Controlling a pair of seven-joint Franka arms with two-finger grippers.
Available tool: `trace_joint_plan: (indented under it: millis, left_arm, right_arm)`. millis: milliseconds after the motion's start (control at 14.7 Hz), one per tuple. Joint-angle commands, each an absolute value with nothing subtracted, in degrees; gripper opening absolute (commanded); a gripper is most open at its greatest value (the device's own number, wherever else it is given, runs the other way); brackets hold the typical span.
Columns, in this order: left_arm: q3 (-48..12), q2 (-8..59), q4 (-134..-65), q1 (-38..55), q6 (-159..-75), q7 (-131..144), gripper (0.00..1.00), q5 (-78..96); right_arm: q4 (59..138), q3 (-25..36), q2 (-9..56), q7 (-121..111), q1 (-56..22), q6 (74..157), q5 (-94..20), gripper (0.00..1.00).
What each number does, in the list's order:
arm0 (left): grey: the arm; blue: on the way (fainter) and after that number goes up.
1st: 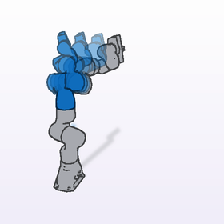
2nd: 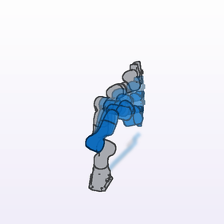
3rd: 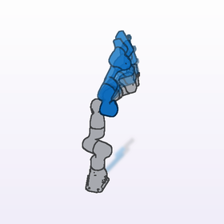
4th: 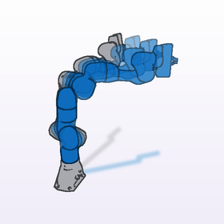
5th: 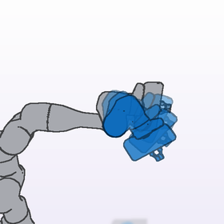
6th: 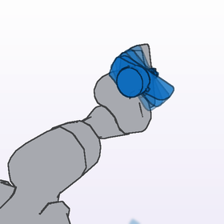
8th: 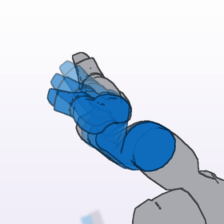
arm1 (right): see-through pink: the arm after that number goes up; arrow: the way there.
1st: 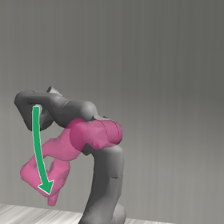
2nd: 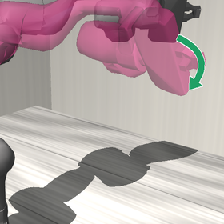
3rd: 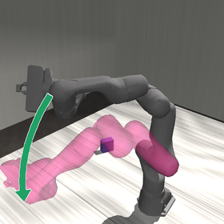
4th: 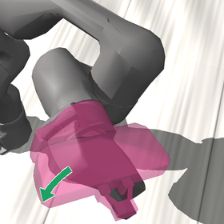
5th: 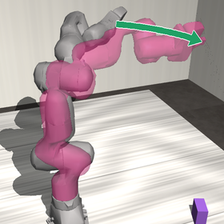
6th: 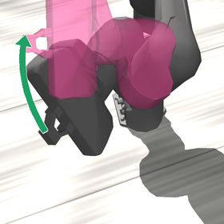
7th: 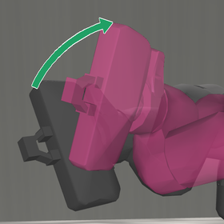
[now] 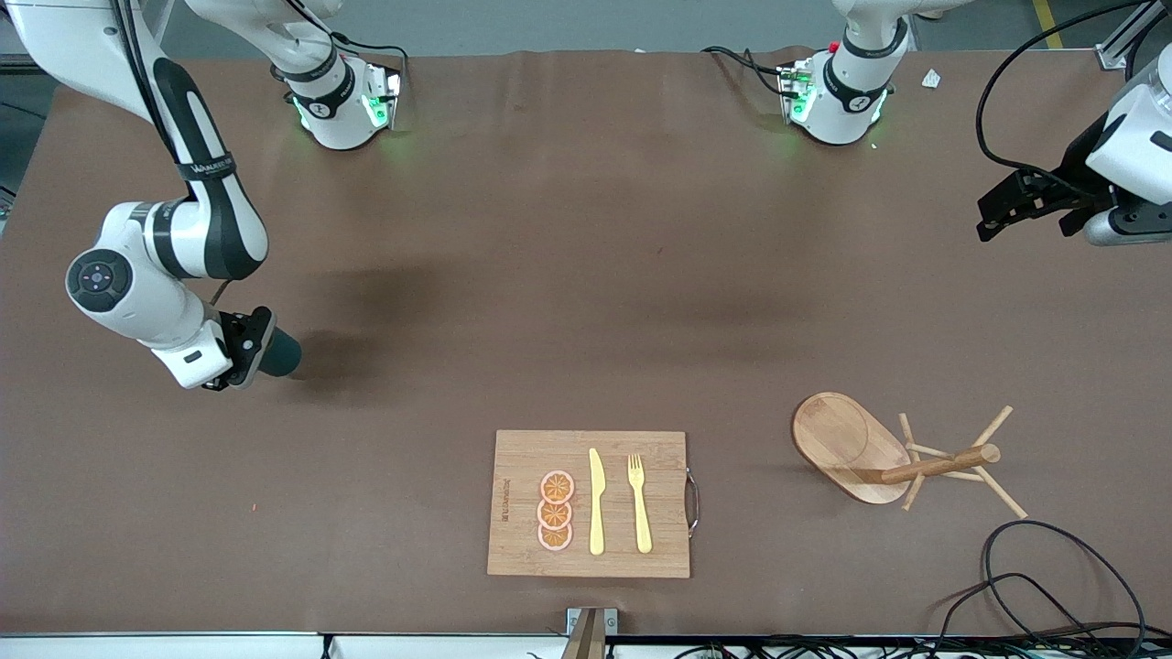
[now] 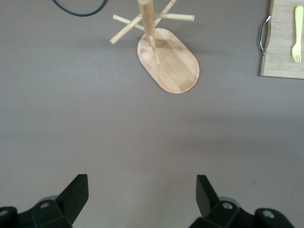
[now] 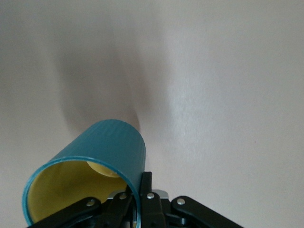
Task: Transfer cup from left to right arm and place
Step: 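Carry the teal mug with the right gripper away from the stand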
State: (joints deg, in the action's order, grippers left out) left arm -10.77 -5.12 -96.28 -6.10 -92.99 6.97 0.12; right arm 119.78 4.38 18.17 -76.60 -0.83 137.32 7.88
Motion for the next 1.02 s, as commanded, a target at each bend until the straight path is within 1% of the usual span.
trace_joint_plan:
  millis: [0,545,682,750,818,886,955]
  left_arm:
    - [-10.90,-6.42,-97.12,-6.50,-93.52,7.21,1.00,-0.26]
    - [-10.81,-6.42,-97.03,-6.59,-93.87,7.12,1.00,-0.26]
    - [-10.81,-6.50,-97.03,-6.68,-93.87,7.03,1.00,-0.26]
    - [-10.81,-6.50,-97.03,-6.94,-93.87,6.86,1.00,-0.26]
    - [-10.81,-6.50,-97.03,-7.73,-93.78,6.51,1.00,-0.18]
    - [-10.81,-6.50,-97.03,-7.91,-93.78,6.16,1.00,-0.09]
    - [-10.81,-6.50,-97.03,-7.91,-93.87,6.15,1.00,0.00]
  right_arm:
    - [119.62,3.25,19.33,-77.61,1.23,138.25,10.98,0.00]
    - [120.06,3.25,20.92,-79.28,2.29,141.24,11.25,0.01]
    - [119.97,3.25,21.01,-79.28,2.55,141.24,11.25,0.03]
    - [119.97,3.16,21.01,-79.02,2.72,141.07,11.16,0.08]
    - [119.88,3.16,21.09,-78.58,2.81,141.06,11.16,0.20]
    - [119.80,3.16,21.09,-78.49,2.90,140.89,11.08,0.76]
    - [119.62,3.16,21.01,-77.88,2.81,140.37,10.99,1.00]
